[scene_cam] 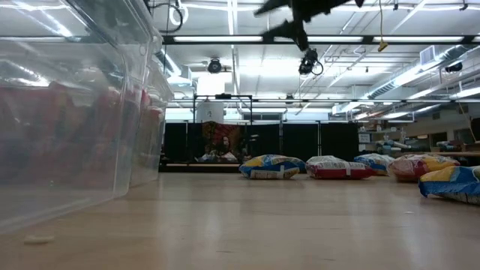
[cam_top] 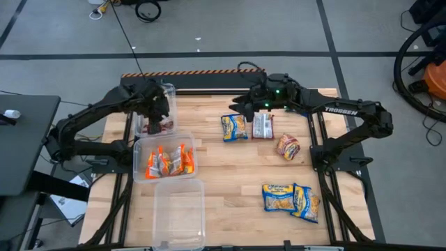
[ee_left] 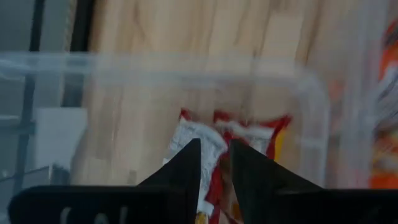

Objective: Sort Maruchan noodles
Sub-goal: Put the red noodle pack into the top transparent bin

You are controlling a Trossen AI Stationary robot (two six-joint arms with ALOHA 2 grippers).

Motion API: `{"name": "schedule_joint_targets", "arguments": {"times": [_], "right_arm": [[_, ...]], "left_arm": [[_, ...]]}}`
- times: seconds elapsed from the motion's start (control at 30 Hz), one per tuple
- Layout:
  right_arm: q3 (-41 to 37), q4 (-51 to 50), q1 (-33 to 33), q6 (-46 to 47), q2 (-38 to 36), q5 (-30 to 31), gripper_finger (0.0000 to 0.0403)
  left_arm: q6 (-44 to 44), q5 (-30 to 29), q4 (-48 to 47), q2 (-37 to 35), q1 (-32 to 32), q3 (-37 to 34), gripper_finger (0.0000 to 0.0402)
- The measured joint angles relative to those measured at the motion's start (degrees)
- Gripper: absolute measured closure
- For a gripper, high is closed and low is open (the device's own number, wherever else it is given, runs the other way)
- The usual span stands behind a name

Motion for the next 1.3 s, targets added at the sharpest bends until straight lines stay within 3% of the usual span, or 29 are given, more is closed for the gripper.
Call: {"name": "schedule_joint_targets", "arguments": {"times": [0.3, 0.53, 0.6, 0.7, 0.93, 1.1, 1.3], "right_arm": [[-2.39, -27.84, 0.56, -22.84, 0.02, 7.98, 0.0166], [-13.59, -29.26, 5.42, -29.98, 0.04, 9.83, 0.0179], [-17.28, -28.80, 6.48, -28.03, 0.04, 13.47, 0.0185], [-20.94, -31.11, 7.02, -16.94, 0.04, 19.45, 0.0196], [-28.41, -28.42, 5.28, -6.25, 0.04, 16.75, 0.0209], [-31.86, -23.88, 3.05, -5.23, 0.04, 20.95, 0.0210], [-35.88, -15.33, 0.82, -9.68, 0.02, 18.72, 0.0236]], "left_arm": [[-10.02, 11.37, 3.52, -0.02, 0.00, 11.14, 0.0310], [-17.72, 25.71, 12.85, -0.09, 0.00, 12.29, 0.0310], [-18.62, 29.41, 14.60, -0.09, -0.51, 12.29, 0.0310], [-19.71, 30.42, 15.48, -0.09, -2.07, 12.29, 0.0310], [-19.65, 30.42, 16.49, 0.00, -5.82, 12.29, 0.0310], [-20.76, 29.83, 19.27, 0.02, -7.96, 12.27, 0.0310], [-21.21, 29.79, 20.32, 0.02, -9.50, 12.27, 0.0310]]}}
